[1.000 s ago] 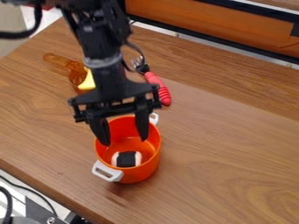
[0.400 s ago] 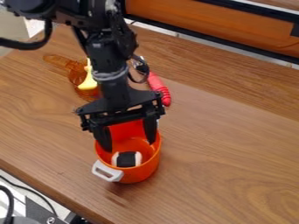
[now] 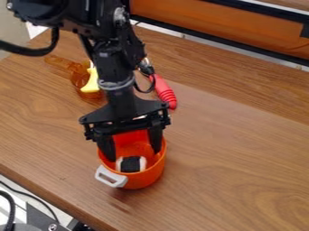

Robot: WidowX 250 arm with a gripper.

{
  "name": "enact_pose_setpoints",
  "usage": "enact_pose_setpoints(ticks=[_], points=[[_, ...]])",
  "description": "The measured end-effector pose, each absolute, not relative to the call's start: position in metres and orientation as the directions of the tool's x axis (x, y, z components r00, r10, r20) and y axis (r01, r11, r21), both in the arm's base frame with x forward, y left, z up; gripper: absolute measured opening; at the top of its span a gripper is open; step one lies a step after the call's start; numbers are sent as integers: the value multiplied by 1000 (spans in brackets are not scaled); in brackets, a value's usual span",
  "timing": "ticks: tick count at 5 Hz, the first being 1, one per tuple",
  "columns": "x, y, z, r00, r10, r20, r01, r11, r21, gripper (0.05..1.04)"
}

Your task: Move the sushi out from the pot and place on the top of the table

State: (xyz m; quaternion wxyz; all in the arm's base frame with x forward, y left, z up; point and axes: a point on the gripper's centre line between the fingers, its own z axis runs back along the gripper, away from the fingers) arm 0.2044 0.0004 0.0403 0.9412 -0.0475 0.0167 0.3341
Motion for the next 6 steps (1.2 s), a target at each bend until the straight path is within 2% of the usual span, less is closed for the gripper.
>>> enact_pose_setpoints(ticks=[3,4,5,6], points=[[200,-1,28,789,611,-61,-614,788,-50,932],[197,-1,25,805,587,-90,-591,806,-34,894],[197,-1,24,820,562,-108,-567,823,-24,766],[197,-1,24,821,560,-108,-565,825,-23,555]])
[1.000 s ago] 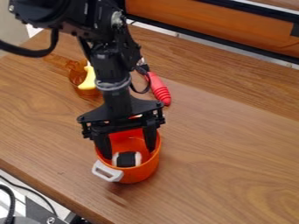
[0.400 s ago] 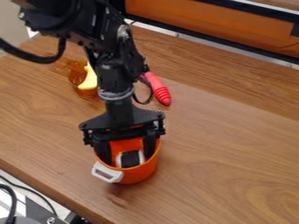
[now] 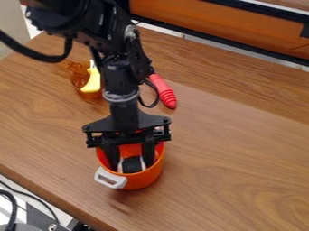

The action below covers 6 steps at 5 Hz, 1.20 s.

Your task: Move the sushi out from the pot and place on the top of the table

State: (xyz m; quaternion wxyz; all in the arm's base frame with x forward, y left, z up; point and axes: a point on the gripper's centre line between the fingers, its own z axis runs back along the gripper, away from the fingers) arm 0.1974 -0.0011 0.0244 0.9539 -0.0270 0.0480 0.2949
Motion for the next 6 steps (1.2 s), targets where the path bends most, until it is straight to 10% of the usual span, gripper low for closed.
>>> enact_pose_setpoints(ticks=[6], points=[[214,31,95,786,607,-119,-618,767,-172,512]])
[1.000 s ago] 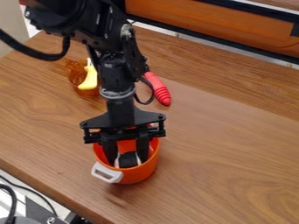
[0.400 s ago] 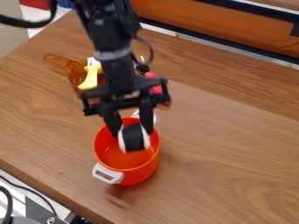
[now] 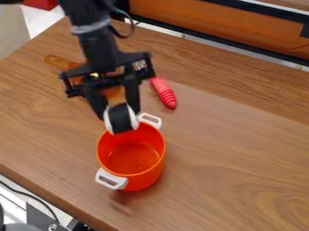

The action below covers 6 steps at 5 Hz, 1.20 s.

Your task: Move the sushi out from the pot and place on the top of the table

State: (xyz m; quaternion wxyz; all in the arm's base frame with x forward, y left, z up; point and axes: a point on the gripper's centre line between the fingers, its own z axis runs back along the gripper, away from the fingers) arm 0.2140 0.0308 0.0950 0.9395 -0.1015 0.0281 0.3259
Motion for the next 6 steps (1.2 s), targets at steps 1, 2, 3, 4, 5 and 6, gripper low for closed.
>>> enact_pose_setpoints(ticks=[1,2,3,4,5,6], points=[[225,59,95,760,644,-84,-648,742,-173,511],[242,66,90,734,677,-54,-673,716,-183,512],[272,47,84,707,707,-17,-692,687,-219,512],[300,23,74,680,731,57,-699,669,-252,511],[328,5,67,661,741,121,-701,666,-255,512],[358,-1,59,638,739,217,-706,674,-219,512]])
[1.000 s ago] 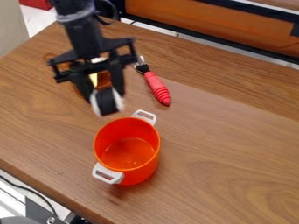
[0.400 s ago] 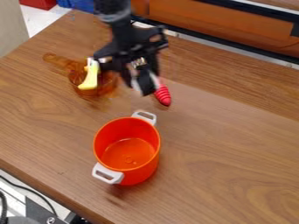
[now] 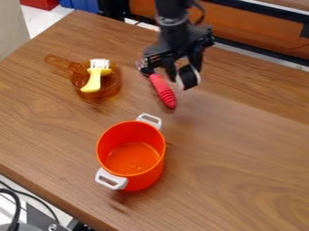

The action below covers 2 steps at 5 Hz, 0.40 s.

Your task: Move the sushi out from the pot and place on the top of the table

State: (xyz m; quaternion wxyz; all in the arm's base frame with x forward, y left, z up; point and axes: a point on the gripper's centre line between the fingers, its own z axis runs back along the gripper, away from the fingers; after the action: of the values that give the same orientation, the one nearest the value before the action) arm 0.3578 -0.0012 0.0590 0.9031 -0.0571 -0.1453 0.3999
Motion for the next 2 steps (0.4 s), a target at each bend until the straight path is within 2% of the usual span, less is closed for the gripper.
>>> enact_pose_setpoints(ticks=[1,2], points=[[377,-4,50,608,740,288,-726,665,-175,512],[384,-1,37,609,729,313,-738,665,-114,512]])
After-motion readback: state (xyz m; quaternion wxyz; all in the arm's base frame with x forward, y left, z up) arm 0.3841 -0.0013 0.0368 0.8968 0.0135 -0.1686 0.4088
